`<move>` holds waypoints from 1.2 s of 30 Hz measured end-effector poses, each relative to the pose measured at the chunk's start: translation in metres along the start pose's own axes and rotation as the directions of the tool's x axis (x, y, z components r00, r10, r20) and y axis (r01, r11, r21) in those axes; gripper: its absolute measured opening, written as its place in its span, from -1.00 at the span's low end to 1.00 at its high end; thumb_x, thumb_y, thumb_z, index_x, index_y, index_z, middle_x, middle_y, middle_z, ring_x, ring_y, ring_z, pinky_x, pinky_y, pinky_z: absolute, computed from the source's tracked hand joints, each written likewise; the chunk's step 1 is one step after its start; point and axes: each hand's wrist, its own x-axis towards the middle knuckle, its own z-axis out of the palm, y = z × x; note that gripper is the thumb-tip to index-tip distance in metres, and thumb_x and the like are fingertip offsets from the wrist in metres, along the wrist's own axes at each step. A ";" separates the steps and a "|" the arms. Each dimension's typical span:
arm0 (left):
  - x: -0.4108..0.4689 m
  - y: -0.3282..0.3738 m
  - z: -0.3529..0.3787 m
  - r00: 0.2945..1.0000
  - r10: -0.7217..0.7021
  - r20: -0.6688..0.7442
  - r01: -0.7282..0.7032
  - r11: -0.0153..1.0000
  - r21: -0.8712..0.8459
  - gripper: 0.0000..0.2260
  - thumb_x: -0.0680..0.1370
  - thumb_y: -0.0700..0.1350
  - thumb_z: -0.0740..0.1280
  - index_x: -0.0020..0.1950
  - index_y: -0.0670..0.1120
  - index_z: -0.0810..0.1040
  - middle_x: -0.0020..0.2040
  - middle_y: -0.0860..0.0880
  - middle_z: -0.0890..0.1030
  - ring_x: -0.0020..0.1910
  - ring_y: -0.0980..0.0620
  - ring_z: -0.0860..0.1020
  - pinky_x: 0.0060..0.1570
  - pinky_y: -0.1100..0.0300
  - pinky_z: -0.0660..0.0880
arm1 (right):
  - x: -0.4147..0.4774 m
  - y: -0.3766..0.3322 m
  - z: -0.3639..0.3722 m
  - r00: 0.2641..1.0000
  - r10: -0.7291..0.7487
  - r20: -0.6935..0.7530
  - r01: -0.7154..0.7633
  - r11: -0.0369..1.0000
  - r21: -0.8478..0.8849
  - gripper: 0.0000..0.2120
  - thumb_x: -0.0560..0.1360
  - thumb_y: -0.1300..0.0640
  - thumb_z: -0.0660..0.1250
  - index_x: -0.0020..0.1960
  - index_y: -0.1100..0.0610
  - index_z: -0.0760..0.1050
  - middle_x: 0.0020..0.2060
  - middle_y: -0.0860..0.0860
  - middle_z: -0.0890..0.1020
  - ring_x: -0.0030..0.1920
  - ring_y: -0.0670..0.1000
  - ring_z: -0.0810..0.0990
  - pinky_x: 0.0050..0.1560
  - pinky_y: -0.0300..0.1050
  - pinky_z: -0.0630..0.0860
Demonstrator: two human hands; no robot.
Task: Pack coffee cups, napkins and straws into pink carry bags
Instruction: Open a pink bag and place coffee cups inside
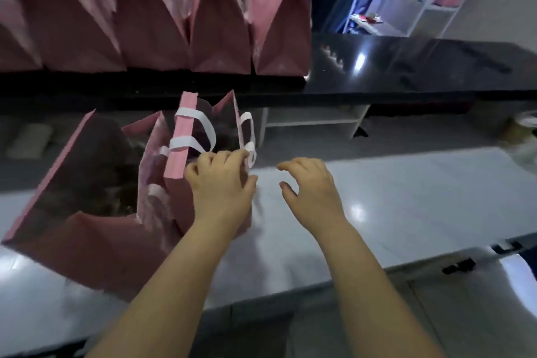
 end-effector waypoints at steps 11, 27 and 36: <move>-0.022 0.016 0.001 0.992 0.074 -0.098 -0.077 0.997 -0.019 -0.87 0.46 -0.17 0.31 -0.12 -0.04 0.66 -0.05 0.07 0.65 0.05 -0.18 0.51 -0.01 -0.01 0.31 | 0.032 0.039 0.004 0.989 -0.138 -0.045 0.145 0.968 0.206 -0.73 0.50 0.23 0.35 0.19 0.07 0.57 0.10 -0.04 0.60 0.17 0.01 0.45 0.15 -0.18 0.35; -0.040 -0.034 -0.003 0.982 0.065 -0.176 -0.097 0.978 -0.183 -0.75 0.46 -0.34 0.44 0.01 -0.01 0.68 0.29 -0.02 0.53 0.31 -0.10 0.41 0.31 0.04 0.31 | 0.048 0.083 0.013 0.986 0.123 0.116 -0.163 0.871 0.464 -0.16 0.49 0.19 0.37 0.48 -0.33 -0.06 0.48 -0.13 0.22 0.46 -0.04 0.16 0.31 -0.01 0.28; -0.068 -0.042 0.050 0.889 -0.449 0.095 0.376 0.593 -0.712 -0.72 0.52 -0.24 0.42 0.03 0.15 0.57 -0.05 0.18 0.65 0.00 0.23 0.61 -0.04 0.36 0.56 | 0.019 0.116 0.055 0.890 0.444 0.108 -0.332 0.466 0.820 -0.68 0.46 0.19 0.46 0.12 -0.08 0.50 -0.03 -0.21 0.65 -0.05 -0.28 0.62 -0.03 -0.26 0.59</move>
